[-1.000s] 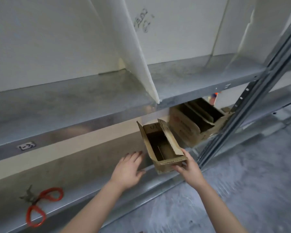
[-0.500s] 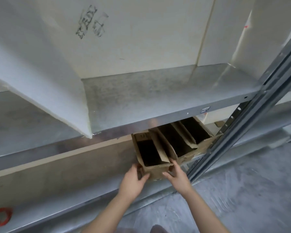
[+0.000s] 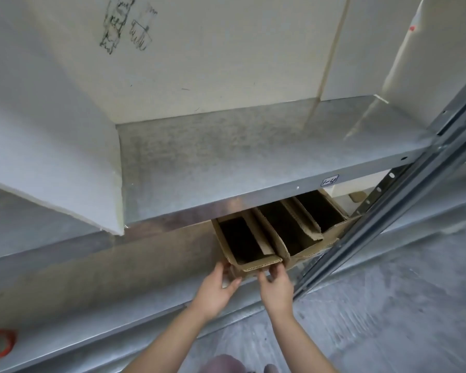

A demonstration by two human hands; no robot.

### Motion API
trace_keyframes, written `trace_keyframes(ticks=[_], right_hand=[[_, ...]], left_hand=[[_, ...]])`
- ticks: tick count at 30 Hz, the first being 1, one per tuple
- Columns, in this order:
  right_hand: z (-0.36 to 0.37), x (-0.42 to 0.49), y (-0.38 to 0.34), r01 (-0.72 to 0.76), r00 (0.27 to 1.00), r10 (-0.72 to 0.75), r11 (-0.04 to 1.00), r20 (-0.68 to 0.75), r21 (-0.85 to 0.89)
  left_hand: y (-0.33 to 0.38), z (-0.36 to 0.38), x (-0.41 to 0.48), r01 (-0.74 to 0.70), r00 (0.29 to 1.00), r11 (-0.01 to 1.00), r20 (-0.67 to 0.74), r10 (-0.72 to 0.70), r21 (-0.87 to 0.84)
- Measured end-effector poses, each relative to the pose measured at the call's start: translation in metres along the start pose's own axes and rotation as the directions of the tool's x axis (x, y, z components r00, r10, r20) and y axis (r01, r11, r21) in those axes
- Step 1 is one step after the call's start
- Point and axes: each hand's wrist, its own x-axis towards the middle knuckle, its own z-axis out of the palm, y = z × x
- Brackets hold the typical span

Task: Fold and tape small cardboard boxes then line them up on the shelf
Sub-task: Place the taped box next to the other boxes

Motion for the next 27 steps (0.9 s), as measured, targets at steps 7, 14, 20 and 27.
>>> trace_keyframes(ticks=[7,14,20,27], right_hand=[[-0.006,-0.019,0.010,0.093,0.996,-0.094,0.995,-0.002,-0.045],[-0.019,-0.057,0.018,0.341,0.936,-0.339,0.804,0.095,-0.487],[-0.007,-0.112,0.007,0.517,0.839,-0.481,0.562,0.253,-0.646],[0.042,-0.204,-0.007,0.659,0.738,-0.535,0.441,0.410,-0.609]], left_hand=[[-0.008,-0.028,-0.003,-0.158,0.987,0.901,0.101,0.128,0.403],[-0.001,-0.061,-0.032,-0.363,0.910,0.520,0.174,0.376,0.773],[-0.017,-0.075,-0.094,-0.298,0.921,0.482,0.115,0.373,0.824],[-0.065,-0.105,-0.188,-0.193,0.952,0.530,0.026,0.306,0.825]])
